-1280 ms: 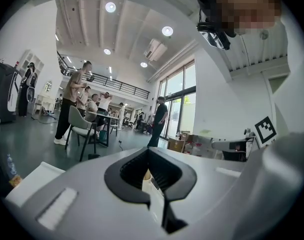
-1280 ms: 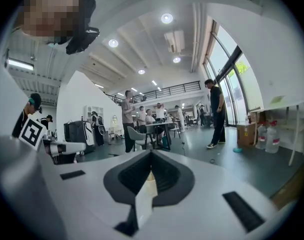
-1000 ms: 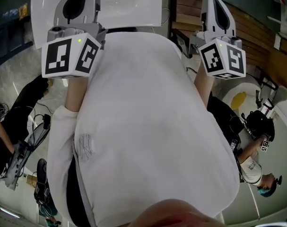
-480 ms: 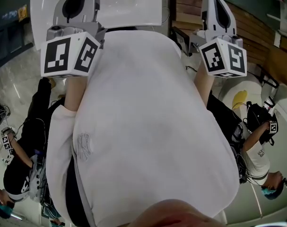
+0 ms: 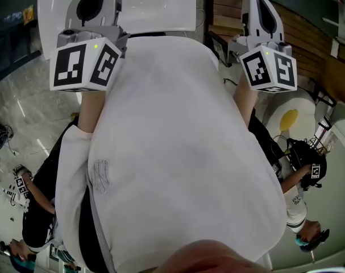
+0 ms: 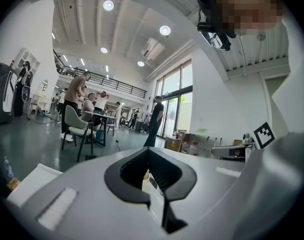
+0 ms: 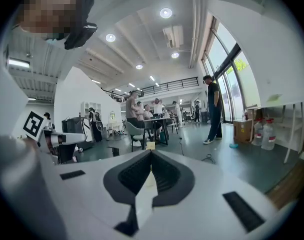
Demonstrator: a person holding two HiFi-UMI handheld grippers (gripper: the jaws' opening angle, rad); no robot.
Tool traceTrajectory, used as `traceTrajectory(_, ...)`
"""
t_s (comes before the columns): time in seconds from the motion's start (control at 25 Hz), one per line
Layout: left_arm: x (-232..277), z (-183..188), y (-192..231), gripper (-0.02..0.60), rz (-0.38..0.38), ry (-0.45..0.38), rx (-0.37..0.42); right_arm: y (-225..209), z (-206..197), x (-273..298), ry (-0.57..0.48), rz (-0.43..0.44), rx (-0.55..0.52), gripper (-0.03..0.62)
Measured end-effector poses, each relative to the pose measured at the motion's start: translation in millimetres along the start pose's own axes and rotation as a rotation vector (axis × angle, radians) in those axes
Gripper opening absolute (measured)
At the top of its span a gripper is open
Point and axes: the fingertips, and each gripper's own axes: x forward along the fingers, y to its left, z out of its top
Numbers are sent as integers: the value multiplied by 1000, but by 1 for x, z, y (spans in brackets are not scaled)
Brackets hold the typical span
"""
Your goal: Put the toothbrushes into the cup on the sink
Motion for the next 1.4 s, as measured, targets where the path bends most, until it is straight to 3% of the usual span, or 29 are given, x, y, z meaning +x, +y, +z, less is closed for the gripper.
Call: traceTrajectory(1.4, 20, -4, -18, -15, -46, 18, 3, -13, -5, 4, 12, -11, 30, 11)
